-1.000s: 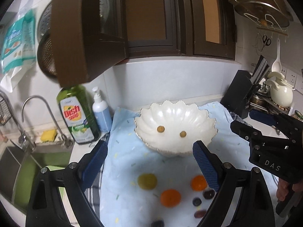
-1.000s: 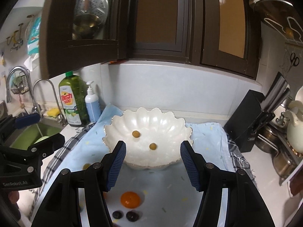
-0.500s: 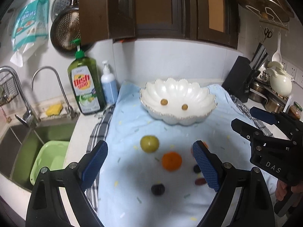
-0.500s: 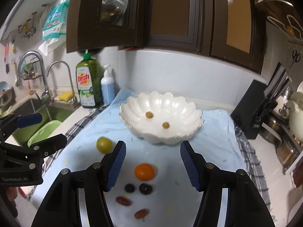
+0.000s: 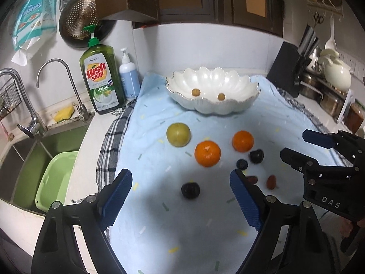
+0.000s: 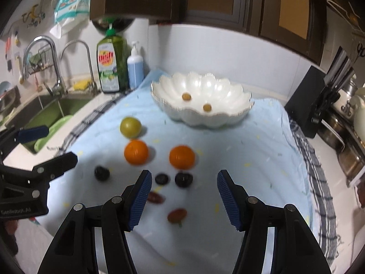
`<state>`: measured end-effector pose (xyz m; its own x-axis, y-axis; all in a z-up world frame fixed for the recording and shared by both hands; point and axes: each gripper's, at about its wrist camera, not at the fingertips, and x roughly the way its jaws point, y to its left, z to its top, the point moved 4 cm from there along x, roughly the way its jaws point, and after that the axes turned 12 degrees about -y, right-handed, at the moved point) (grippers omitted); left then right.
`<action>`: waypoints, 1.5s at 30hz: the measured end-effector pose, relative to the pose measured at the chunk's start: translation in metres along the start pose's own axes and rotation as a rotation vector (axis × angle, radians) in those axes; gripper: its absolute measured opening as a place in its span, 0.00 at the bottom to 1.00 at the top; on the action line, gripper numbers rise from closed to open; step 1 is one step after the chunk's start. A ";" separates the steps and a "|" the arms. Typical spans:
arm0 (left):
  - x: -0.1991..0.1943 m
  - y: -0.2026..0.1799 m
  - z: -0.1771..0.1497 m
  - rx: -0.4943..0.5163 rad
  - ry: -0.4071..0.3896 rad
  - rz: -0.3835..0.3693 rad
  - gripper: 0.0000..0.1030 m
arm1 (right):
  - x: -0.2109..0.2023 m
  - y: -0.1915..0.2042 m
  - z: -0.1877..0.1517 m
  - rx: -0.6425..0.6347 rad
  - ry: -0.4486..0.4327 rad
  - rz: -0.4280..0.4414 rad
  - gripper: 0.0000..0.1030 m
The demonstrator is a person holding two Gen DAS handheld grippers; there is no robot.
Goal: Organize fruits
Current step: 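Grasp the dark plum with the left gripper while the right gripper grasps a red date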
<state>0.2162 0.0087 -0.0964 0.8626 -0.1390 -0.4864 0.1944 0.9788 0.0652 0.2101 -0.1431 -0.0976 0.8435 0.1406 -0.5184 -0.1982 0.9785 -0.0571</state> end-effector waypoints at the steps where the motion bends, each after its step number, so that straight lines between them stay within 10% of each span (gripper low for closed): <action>1: 0.001 -0.002 -0.003 0.008 0.002 -0.004 0.84 | 0.001 0.000 -0.004 -0.001 0.009 0.000 0.59; 19: 0.043 -0.022 -0.035 0.047 0.081 -0.034 0.64 | 0.024 -0.001 -0.048 0.048 0.113 0.055 0.57; 45: 0.076 -0.012 -0.051 0.013 0.148 -0.024 0.28 | 0.048 0.004 -0.063 0.043 0.177 0.076 0.24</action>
<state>0.2558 -0.0059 -0.1782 0.7796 -0.1380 -0.6109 0.2212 0.9732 0.0625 0.2188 -0.1416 -0.1763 0.7252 0.1895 -0.6620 -0.2336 0.9721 0.0224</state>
